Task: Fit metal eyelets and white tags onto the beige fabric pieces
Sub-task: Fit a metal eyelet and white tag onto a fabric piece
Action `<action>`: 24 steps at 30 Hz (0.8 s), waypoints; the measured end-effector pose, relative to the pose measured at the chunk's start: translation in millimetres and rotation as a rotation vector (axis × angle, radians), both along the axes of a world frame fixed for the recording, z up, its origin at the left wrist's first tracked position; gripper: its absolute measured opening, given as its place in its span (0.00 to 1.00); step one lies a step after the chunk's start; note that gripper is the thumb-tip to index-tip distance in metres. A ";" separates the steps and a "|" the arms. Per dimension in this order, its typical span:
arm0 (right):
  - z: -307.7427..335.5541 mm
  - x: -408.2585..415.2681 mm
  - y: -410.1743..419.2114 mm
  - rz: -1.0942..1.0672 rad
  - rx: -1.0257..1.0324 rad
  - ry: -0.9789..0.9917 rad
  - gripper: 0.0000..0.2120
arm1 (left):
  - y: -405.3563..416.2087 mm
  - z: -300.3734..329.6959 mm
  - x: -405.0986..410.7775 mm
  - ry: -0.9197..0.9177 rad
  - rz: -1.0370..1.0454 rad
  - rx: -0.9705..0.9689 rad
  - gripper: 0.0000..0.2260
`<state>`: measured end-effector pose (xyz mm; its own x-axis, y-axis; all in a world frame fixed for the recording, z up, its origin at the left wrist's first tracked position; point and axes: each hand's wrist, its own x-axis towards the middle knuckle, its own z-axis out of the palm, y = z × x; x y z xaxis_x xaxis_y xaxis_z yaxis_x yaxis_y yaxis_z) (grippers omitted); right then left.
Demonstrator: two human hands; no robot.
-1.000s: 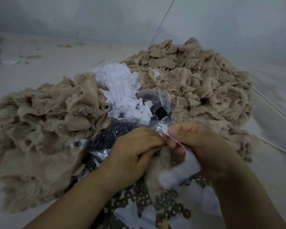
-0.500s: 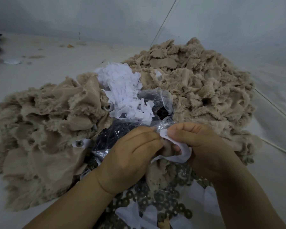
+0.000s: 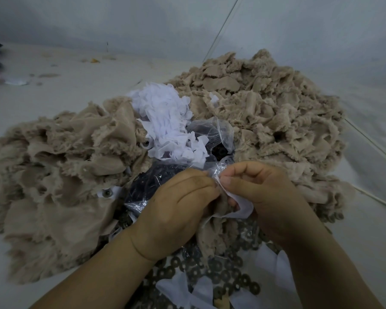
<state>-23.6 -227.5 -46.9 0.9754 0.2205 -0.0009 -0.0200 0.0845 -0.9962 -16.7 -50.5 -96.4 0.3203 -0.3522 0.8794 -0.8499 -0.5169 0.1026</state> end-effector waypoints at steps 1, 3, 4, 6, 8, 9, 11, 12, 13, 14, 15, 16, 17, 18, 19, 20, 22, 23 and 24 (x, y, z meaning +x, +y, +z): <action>-0.2 0.0 0.0 -0.007 -0.029 -0.028 0.06 | 0.3 0.5 -0.2 0.006 -0.006 0.000 0.06; -1.2 0.2 -0.2 -0.039 -0.162 -0.137 0.09 | 1.1 1.7 -0.7 0.023 -0.017 0.004 0.06; -1.2 0.2 0.5 -0.055 -0.232 -0.192 0.10 | 1.7 2.4 -1.0 0.033 -0.013 0.008 0.06; -0.8 -0.1 1.1 -0.067 -0.290 -0.242 0.10 | 2.2 3.0 -1.3 0.044 0.004 0.006 0.06; 1.3 -1.0 -0.3 -0.045 -0.283 -0.228 0.09 | 1.0 2.9 -2.6 0.066 0.029 -0.018 0.06; 2.4 -1.2 -0.9 -0.029 -0.271 -0.206 0.09 | 0.3 3.1 -3.4 0.084 0.051 -0.034 0.07; 3.1 -1.4 -2.5 0.002 -0.259 -0.161 0.08 | -1.5 3.0 -4.2 0.108 0.097 -0.051 0.10; 3.1 -1.4 -3.0 0.014 -0.265 -0.149 0.06 | -2.3 2.3 -3.9 0.115 0.101 -0.043 0.11; 3.3 -1.3 -2.8 0.023 -0.272 -0.138 0.04 | -2.5 1.5 -3.7 0.120 0.094 -0.028 0.10; 3.0 -1.1 -2.8 0.029 -0.282 -0.131 0.02 | -2.5 1.1 -3.4 0.124 0.086 -0.016 0.09; 3.2 -1.0 -2.6 0.034 -0.289 -0.125 0.03 | -2.0 1.1 -3.4 0.130 0.080 -0.010 0.08; 3.2 -0.9 -2.7 0.039 -0.289 -0.118 0.03 | -1.5 1.6 -3.5 0.138 0.075 -0.010 0.07; 3.9 -1.1 -2.6 0.040 -0.278 -0.108 0.03 | -1.4 2.3 -3.8 0.149 0.071 -0.013 0.07; 4.1 -1.1 -2.8 0.037 -0.257 -0.097 0.04 | -1.5 3.0 -4.4 0.158 0.071 -0.019 0.07; 4.1 -1.1 -3.0 0.032 -0.223 -0.078 0.07 | -1.9 3.8 -4.7 0.165 0.072 -0.027 0.07; 3.8 -0.7 -3.3 0.029 -0.178 -0.051 0.09 | -2.2 4.3 -5.2 0.173 0.075 -0.035 0.07; 3.3 0.0 -3.8 0.030 -0.085 0.001 0.10 | -2.6 5.9 -5.9 0.193 0.080 -0.051 0.07; 3.0 0.6 -3.9 0.037 -0.048 0.022 0.10 | -2.6 6.8 -6.5 0.203 0.084 -0.059 0.07; 2.8 1.0 -3.9 0.051 -0.015 0.043 0.09 | -2.5 7.4 -7.0 0.209 0.089 -0.066 0.07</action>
